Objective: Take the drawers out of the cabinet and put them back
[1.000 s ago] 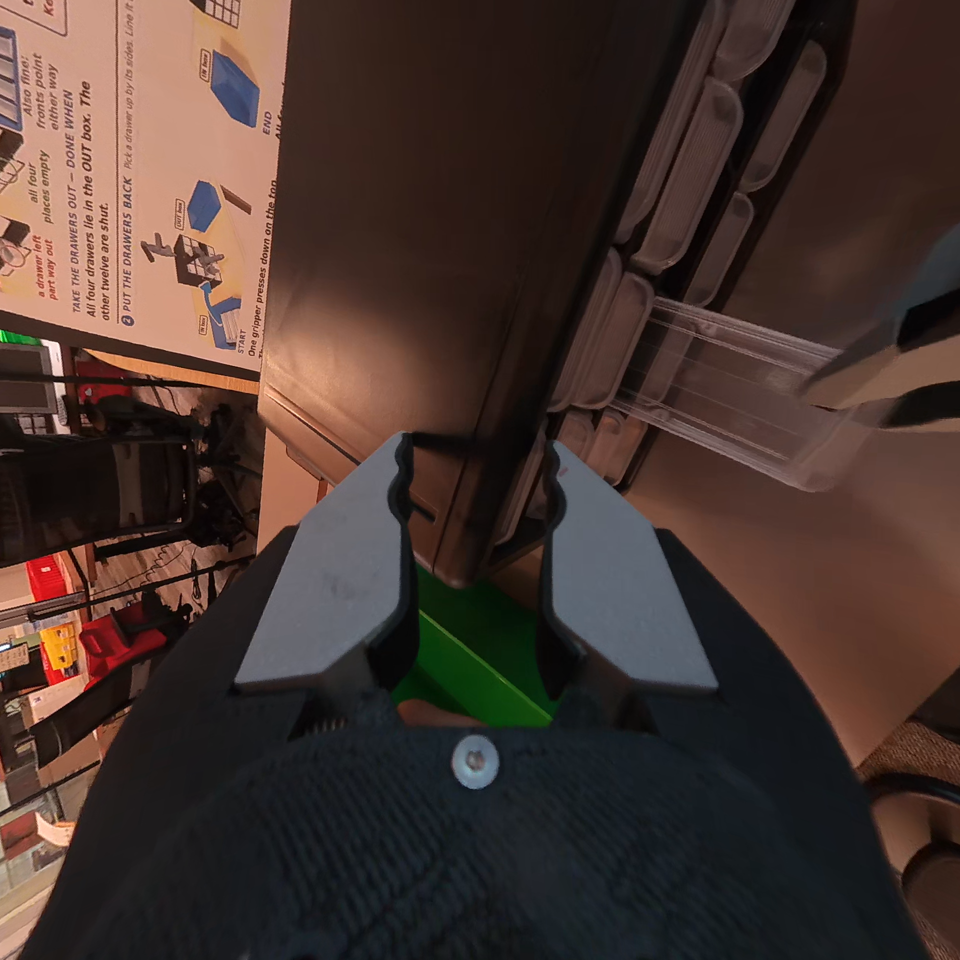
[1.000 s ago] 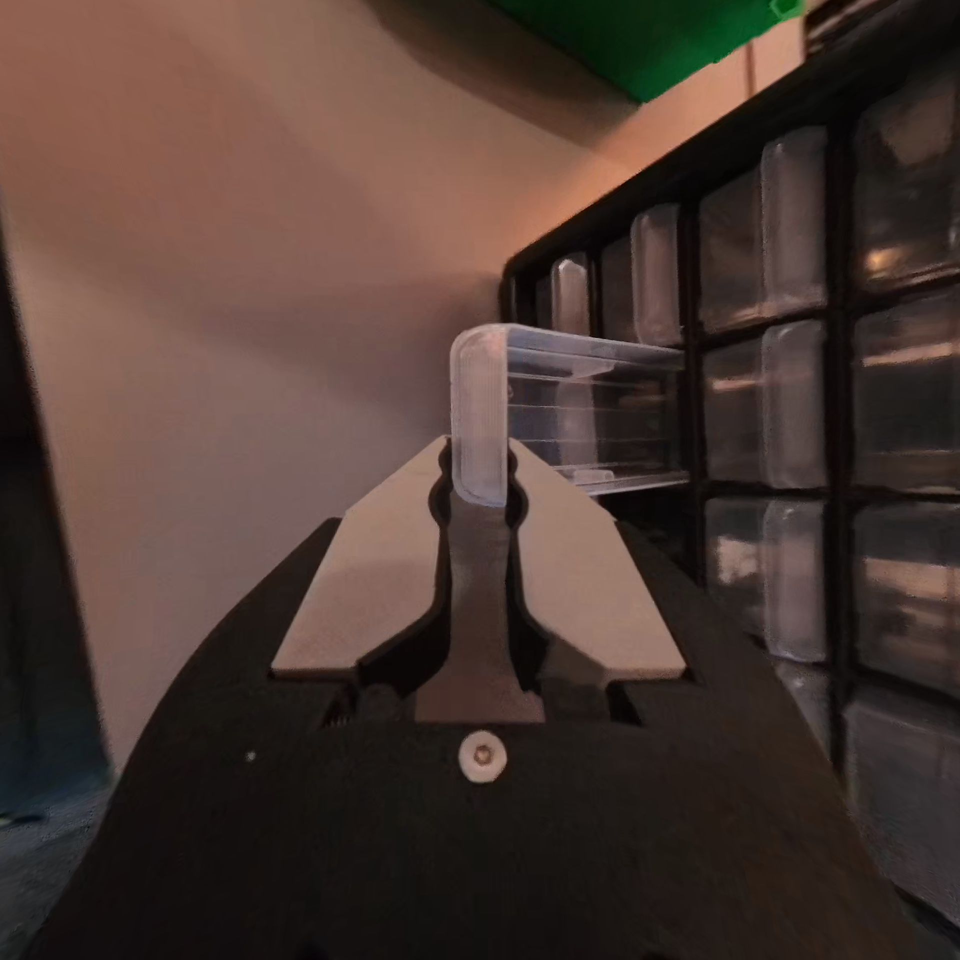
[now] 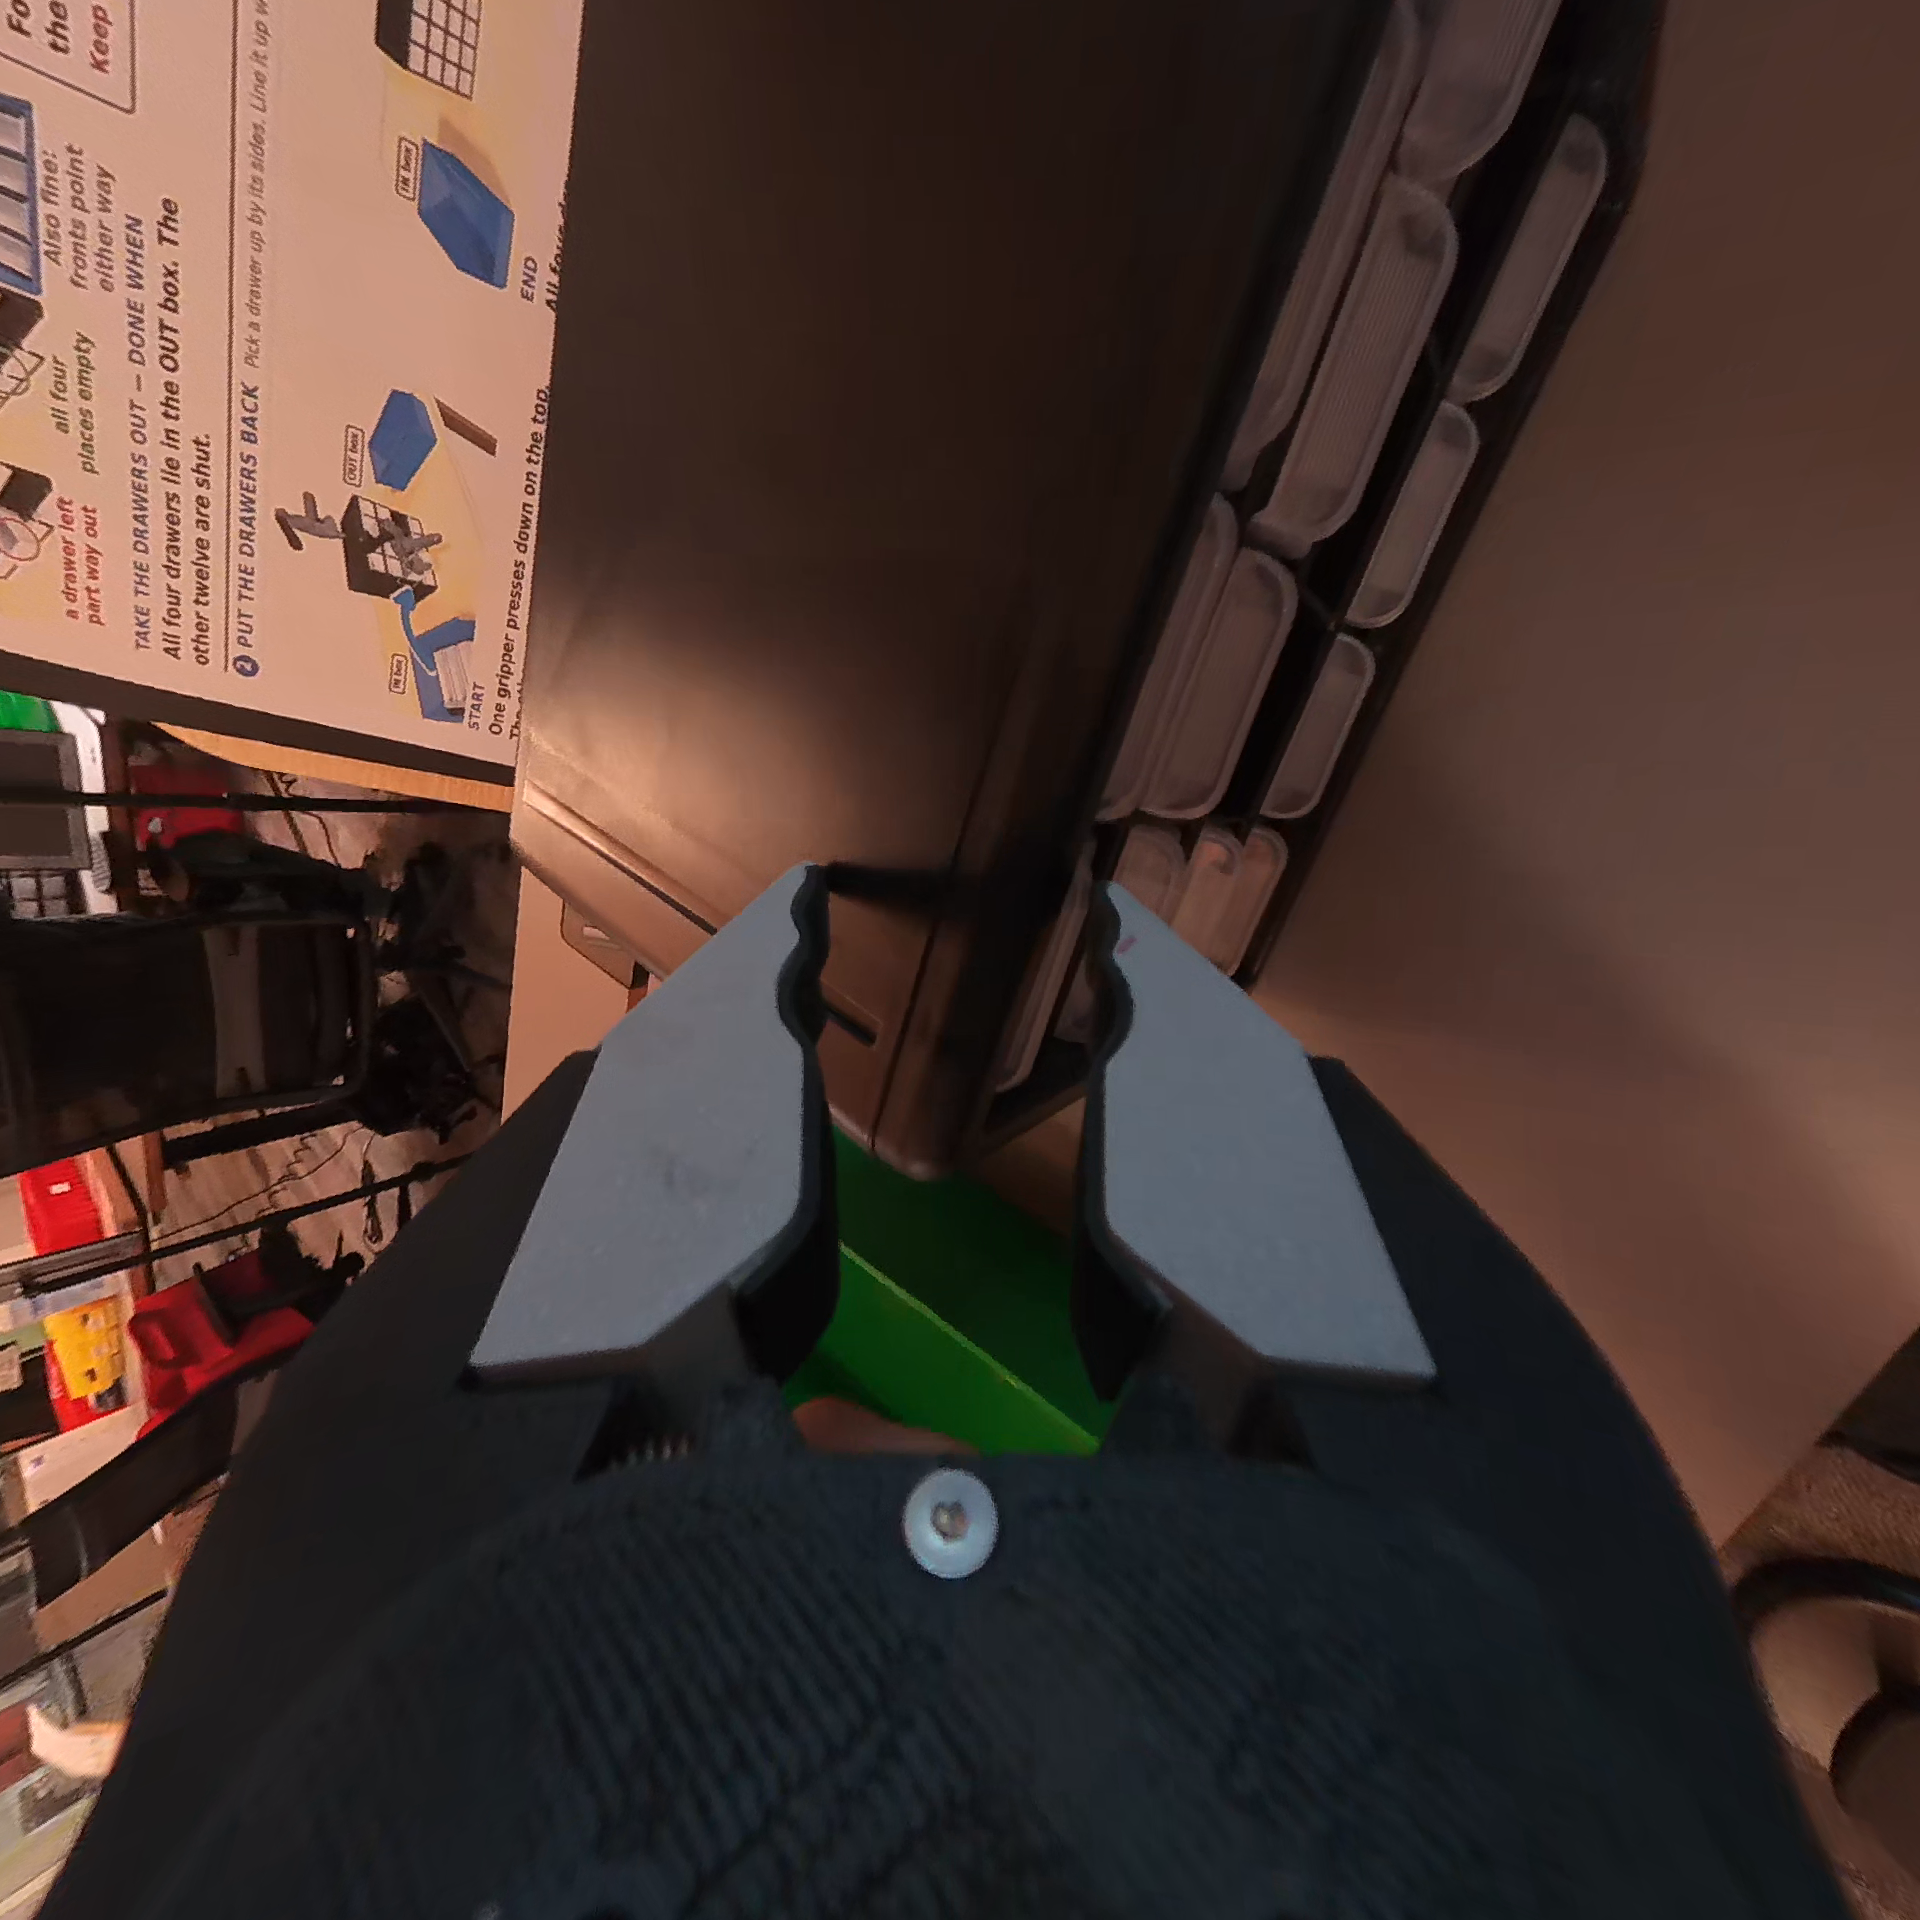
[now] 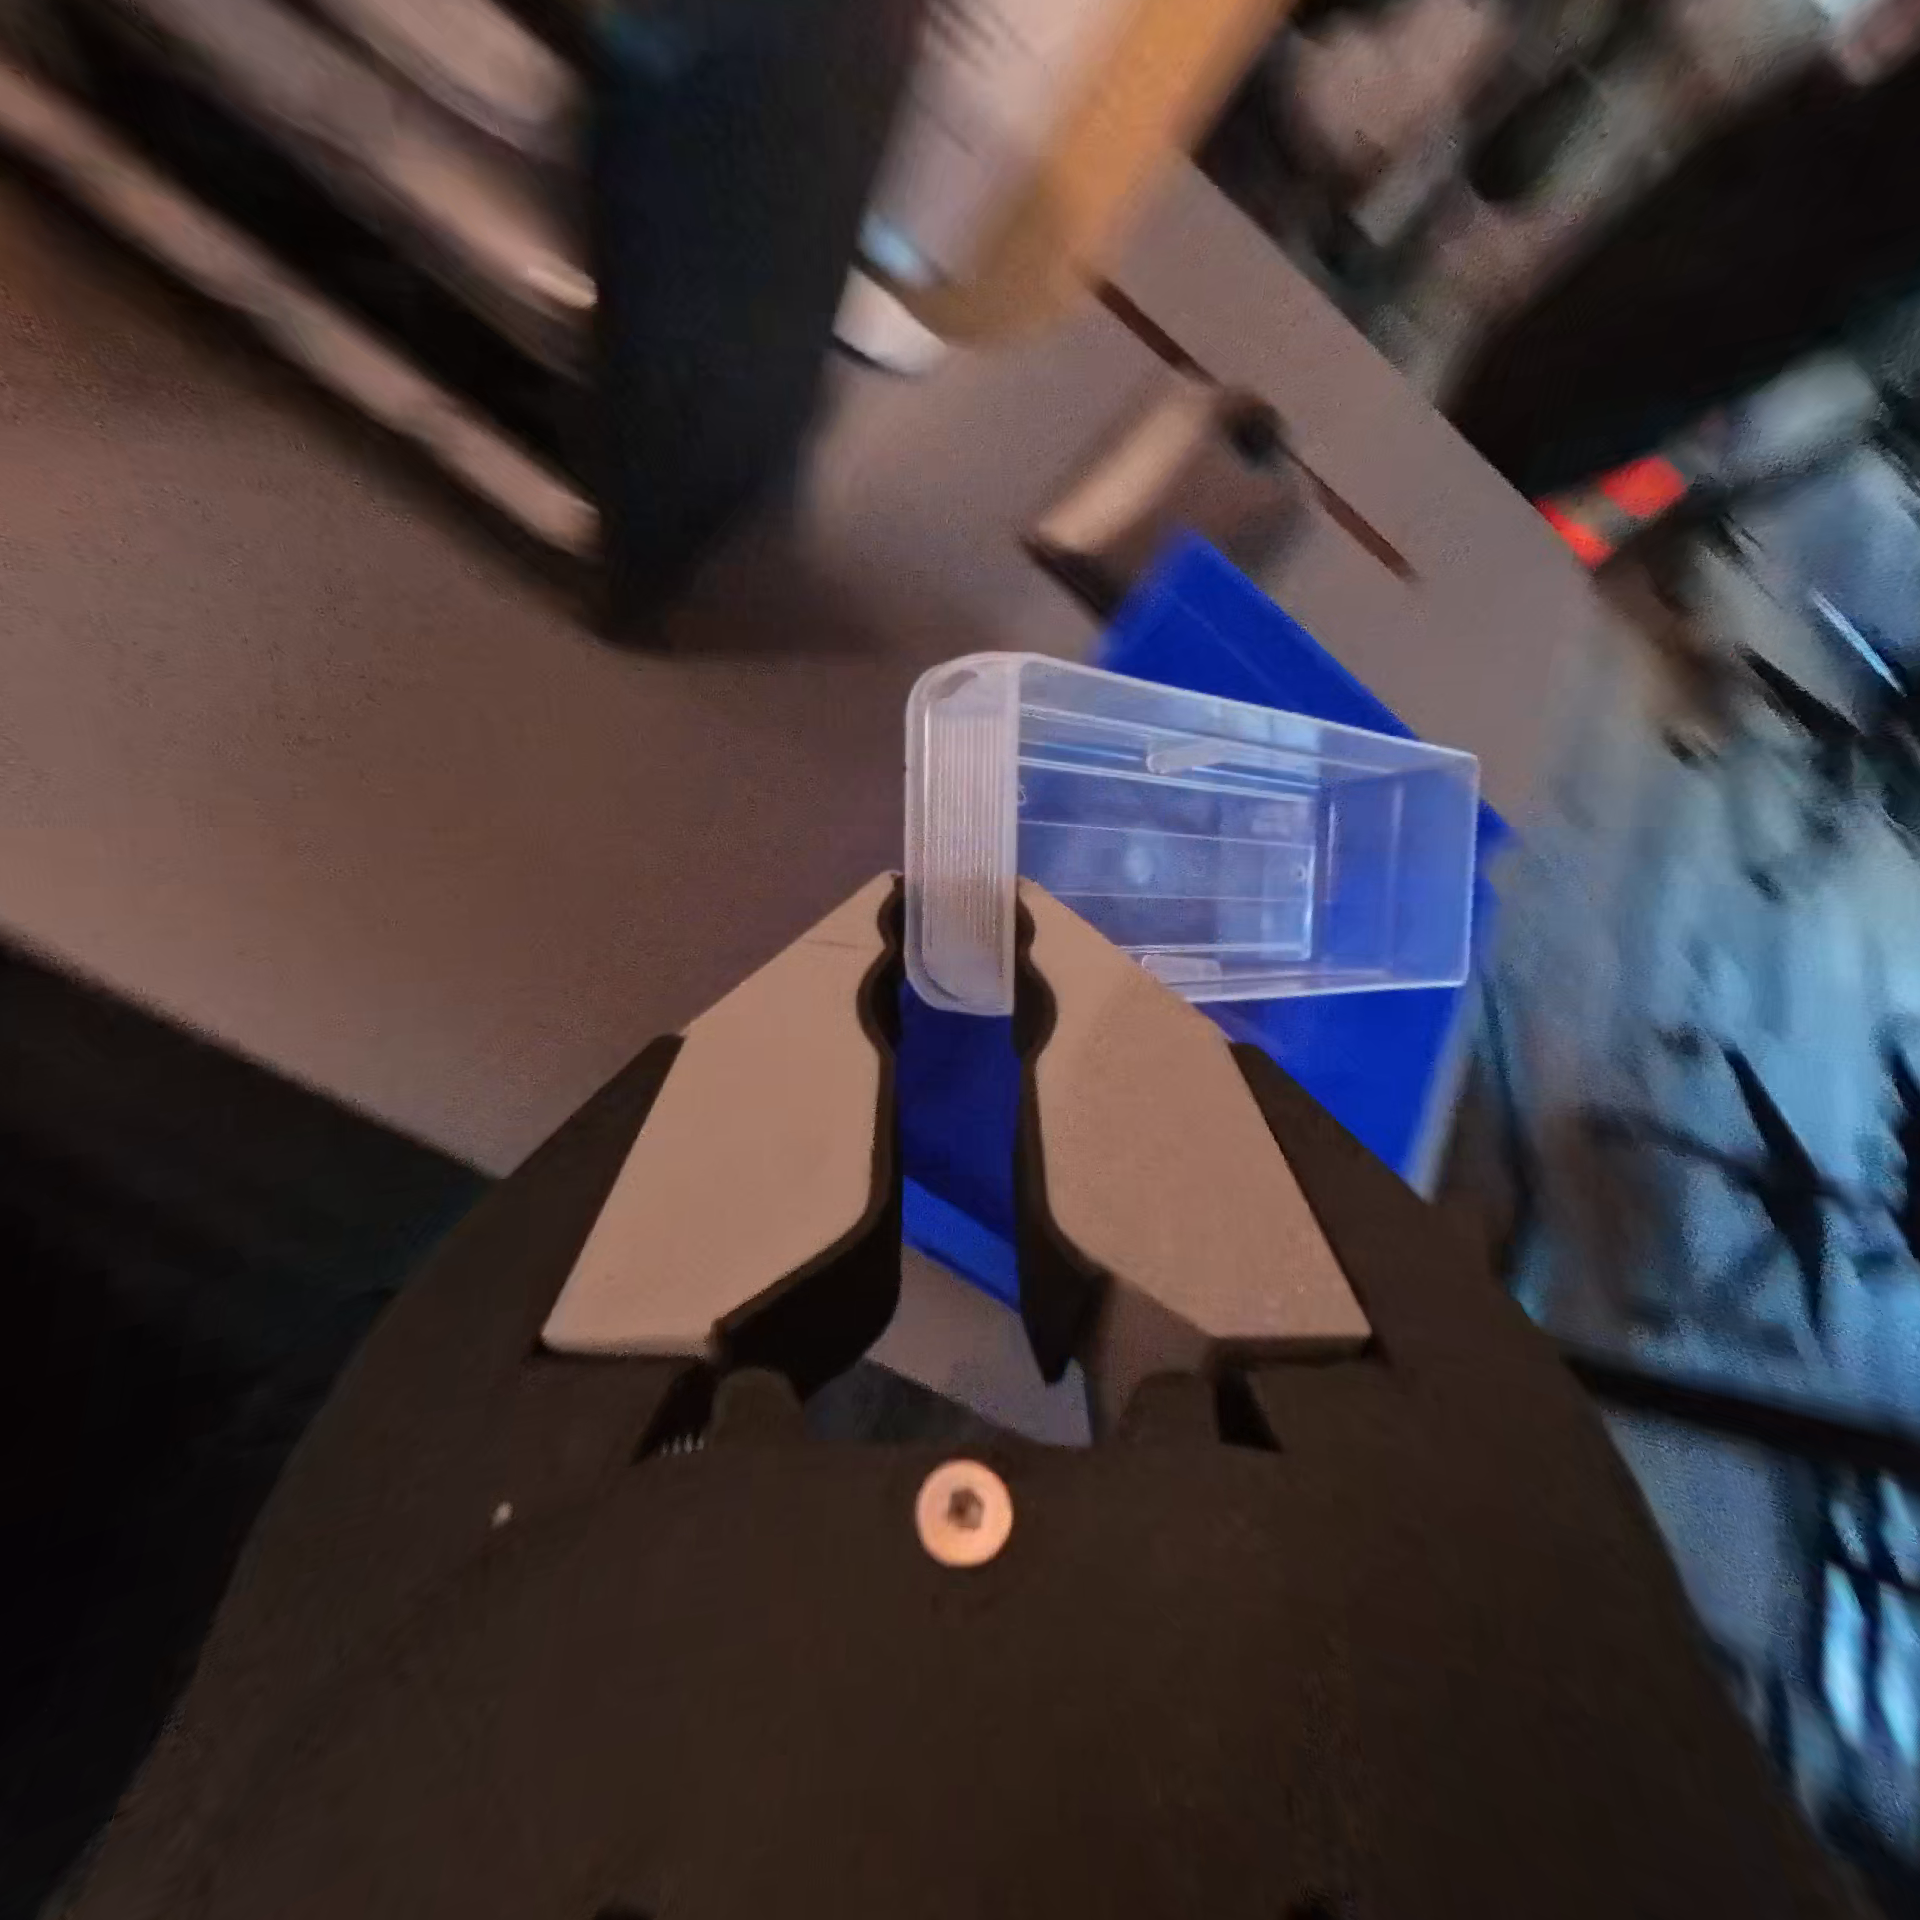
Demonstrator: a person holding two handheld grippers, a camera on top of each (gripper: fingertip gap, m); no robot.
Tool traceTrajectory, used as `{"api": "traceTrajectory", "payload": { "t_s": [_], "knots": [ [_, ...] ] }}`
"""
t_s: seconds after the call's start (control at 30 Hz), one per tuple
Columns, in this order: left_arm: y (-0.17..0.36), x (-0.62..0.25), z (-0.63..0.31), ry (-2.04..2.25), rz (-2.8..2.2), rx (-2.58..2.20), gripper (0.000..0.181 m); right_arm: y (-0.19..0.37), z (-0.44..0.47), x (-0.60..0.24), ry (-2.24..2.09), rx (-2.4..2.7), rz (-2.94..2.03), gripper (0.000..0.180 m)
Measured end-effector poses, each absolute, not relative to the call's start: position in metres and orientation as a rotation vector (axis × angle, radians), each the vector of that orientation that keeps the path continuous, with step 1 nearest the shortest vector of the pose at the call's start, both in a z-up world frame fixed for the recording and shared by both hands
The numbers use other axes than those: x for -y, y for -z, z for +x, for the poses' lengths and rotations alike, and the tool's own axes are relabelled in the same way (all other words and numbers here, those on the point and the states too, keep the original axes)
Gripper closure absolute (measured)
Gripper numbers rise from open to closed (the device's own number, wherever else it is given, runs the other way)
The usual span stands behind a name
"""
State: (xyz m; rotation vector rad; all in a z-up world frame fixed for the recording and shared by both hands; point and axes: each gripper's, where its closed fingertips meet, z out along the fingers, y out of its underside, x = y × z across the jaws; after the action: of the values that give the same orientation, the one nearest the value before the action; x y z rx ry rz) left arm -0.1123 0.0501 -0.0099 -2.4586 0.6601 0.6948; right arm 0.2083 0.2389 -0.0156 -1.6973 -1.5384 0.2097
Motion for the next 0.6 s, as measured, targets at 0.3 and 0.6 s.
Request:
{"api": "traceTrajectory", "payload": {
  "t_s": [0.3, 0.6],
  "knots": [
    [0.011, -0.05, -0.112, -0.734, -2.465, -0.66, 0.132, 0.145, 0.229, -0.308, -0.206, 1.466, -2.265, 0.165],
    [0.01, -0.05, -0.112, -0.72, -2.467, -0.66, 0.132, 0.18, 0.187, -0.319, -0.366, 1.508, -2.317, 0.152]
  ]
}}
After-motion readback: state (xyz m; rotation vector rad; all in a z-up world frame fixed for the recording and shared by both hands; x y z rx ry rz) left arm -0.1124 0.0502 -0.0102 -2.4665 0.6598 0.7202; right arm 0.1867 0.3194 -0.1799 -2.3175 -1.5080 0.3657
